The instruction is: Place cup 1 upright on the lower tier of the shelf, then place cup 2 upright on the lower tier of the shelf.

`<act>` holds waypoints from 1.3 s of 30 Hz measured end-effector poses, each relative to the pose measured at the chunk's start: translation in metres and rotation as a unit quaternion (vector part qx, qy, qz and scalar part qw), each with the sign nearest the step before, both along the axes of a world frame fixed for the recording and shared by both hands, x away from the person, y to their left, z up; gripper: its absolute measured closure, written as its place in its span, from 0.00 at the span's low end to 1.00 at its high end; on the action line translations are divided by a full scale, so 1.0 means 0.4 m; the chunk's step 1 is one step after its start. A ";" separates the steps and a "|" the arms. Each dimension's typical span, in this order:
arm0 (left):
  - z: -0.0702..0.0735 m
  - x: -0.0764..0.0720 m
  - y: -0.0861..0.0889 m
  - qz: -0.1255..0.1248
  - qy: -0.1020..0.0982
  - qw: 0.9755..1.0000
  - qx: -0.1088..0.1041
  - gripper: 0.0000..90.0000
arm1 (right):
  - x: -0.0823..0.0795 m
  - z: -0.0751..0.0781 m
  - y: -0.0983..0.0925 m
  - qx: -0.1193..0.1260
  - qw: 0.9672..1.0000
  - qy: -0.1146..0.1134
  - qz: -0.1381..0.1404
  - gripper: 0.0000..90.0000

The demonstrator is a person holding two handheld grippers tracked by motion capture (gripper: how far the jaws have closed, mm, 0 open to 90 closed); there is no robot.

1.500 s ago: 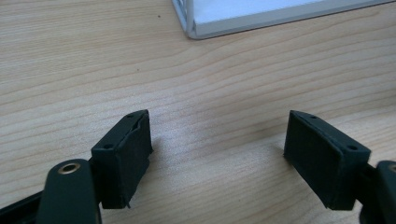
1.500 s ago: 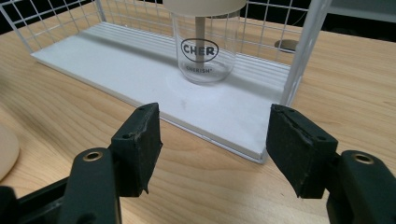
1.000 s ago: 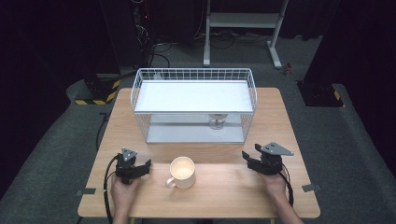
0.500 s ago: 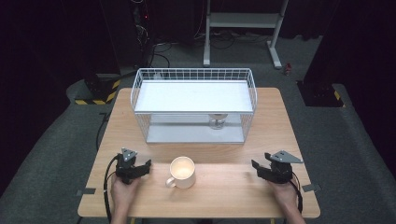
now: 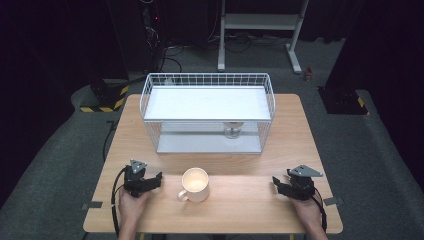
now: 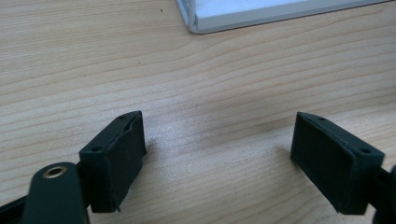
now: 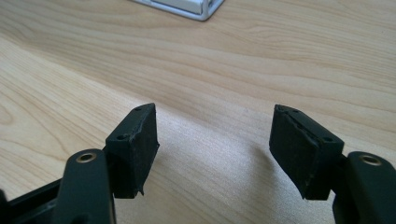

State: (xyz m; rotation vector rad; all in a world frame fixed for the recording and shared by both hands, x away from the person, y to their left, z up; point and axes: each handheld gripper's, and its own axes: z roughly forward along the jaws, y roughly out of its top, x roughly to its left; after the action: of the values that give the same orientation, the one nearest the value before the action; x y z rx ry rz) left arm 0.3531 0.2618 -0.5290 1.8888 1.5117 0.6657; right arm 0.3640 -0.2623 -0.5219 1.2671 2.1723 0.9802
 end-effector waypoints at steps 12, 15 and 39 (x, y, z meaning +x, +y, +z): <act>0.007 0.004 0.001 -0.005 0.016 1.000 -0.018 0.11 | 0.016 -0.004 0.015 -0.012 1.000 0.022 -0.004 0.30; 0.011 -0.004 -0.008 -0.006 0.014 0.999 -0.030 0.10 | 0.016 -0.004 0.015 -0.011 1.000 0.024 -0.005 0.30; 0.078 -0.105 -0.058 -0.058 -0.020 0.996 -0.068 0.10 | 0.015 -0.004 0.015 -0.012 1.000 0.023 -0.005 0.30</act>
State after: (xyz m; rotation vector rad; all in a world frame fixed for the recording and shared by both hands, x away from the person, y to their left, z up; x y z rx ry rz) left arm 0.3113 0.2385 -0.4978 1.8338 1.3749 0.5303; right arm 0.3699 -0.2565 -0.5236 1.3007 2.2028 0.9265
